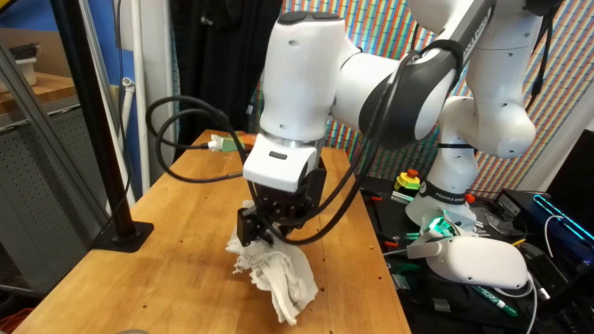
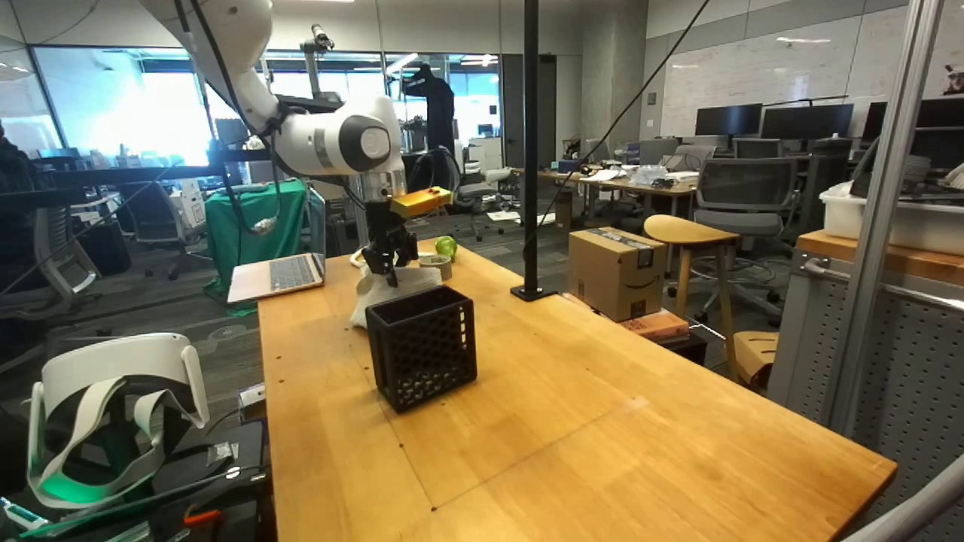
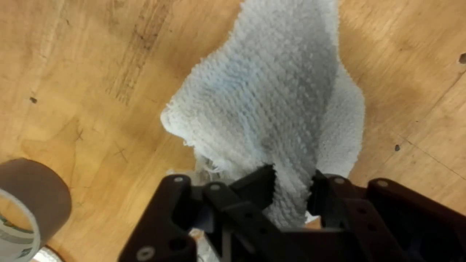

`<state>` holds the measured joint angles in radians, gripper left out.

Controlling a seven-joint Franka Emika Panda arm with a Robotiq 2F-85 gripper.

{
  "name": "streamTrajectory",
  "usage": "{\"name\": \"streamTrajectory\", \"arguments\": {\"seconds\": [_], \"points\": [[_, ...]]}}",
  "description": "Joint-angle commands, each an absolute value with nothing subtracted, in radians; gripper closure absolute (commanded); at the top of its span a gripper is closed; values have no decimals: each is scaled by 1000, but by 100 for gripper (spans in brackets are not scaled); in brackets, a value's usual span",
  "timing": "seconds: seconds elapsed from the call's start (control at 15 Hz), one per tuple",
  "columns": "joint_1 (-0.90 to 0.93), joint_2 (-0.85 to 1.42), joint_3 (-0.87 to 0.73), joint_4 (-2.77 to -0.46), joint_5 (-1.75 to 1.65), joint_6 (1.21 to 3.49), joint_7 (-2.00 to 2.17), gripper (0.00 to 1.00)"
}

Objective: Place the white towel inside the black basket

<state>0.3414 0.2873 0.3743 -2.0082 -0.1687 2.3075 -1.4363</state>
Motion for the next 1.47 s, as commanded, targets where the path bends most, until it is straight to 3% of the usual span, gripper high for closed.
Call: {"name": "streamTrajectory", "arguments": {"seconds": [0.0,0.73,1.4], "points": [[337,58,368,-2141,-198,2295,-1328,83],[335,-407,298,-2311,-241,2041,-1133,84],[303,-310,175,-2301,-313,2132,-1202,83]]}}
